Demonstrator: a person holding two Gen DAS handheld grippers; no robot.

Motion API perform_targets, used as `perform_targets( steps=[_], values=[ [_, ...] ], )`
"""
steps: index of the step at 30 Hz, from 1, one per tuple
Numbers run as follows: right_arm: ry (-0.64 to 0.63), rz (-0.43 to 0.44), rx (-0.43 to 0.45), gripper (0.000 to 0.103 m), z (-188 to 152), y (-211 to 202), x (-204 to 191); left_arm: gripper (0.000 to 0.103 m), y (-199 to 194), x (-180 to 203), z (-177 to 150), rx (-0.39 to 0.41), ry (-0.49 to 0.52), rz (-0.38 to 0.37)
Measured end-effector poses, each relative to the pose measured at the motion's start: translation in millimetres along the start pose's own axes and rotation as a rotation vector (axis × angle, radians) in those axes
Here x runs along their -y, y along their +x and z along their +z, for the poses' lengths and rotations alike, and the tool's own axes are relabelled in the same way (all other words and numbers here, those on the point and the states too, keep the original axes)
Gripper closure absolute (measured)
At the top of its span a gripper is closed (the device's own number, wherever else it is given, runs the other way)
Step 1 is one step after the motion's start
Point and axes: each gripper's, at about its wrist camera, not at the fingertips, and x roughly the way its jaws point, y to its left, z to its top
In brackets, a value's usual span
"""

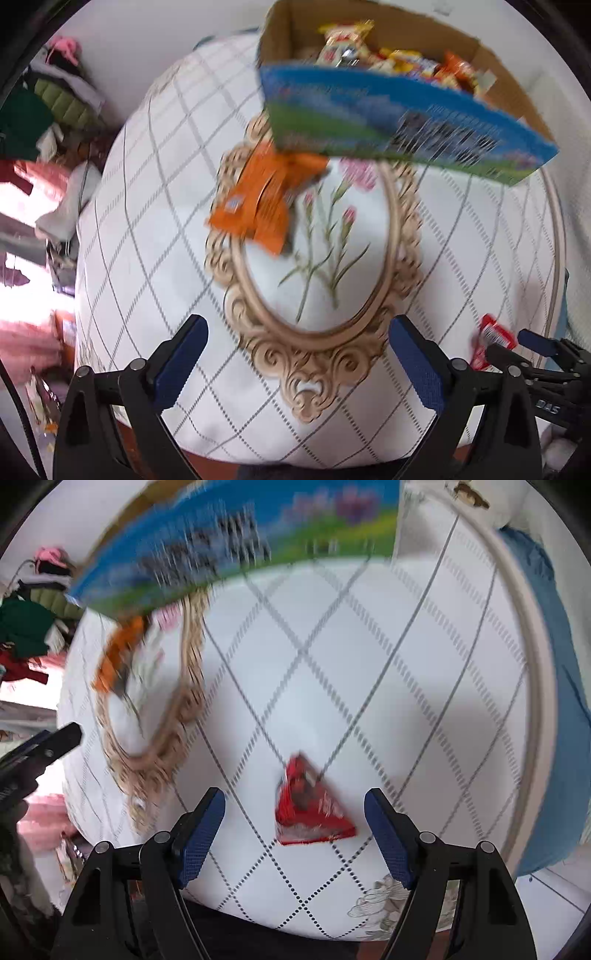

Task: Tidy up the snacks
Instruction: 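Grasp the orange snack packet with left tool while right tool grasps the red candy packet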

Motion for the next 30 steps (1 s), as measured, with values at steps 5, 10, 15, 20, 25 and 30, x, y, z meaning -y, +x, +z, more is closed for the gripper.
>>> perform_targets(
  steps=[5, 10, 15, 20, 25, 30],
  values=[
    [-0.034, -0.030, 0.000, 0.060, -6.6, 30.9, -5.3, 0.003, 9.5, -25.3, 7.1, -0.018, -0.039, -0.003],
    [-0.081, -0.030, 0.057, 0.060, 9.1, 32.9, -22.8, 0.003, 15.6, -42.3, 42.2, -0.014, -0.025, -0.016],
    [-0.109, -0.001, 0.061, 0.060, 33.1, 36.8, -40.9, 0.003, 48.1, -41.6, 92.8, -0.085, 0.082, -0.024],
    [-0.138, 0.003, 0.051, 0.060, 46.0, 39.5, -52.7, 0.005, 86.4, -36.6, 121.4, -0.165, 0.133, -0.037],
    [-0.140, 0.011, 0.043, 0.060, 53.3, 39.8, -57.6, 0.045, 98.2, -37.3, 115.7, -0.177, 0.117, -0.050],
    [-0.152, 0.015, 0.029, 0.060, 61.7, 39.4, -53.3, 0.049, 93.0, -44.2, 78.3, -0.186, 0.054, -0.067]
  ],
)
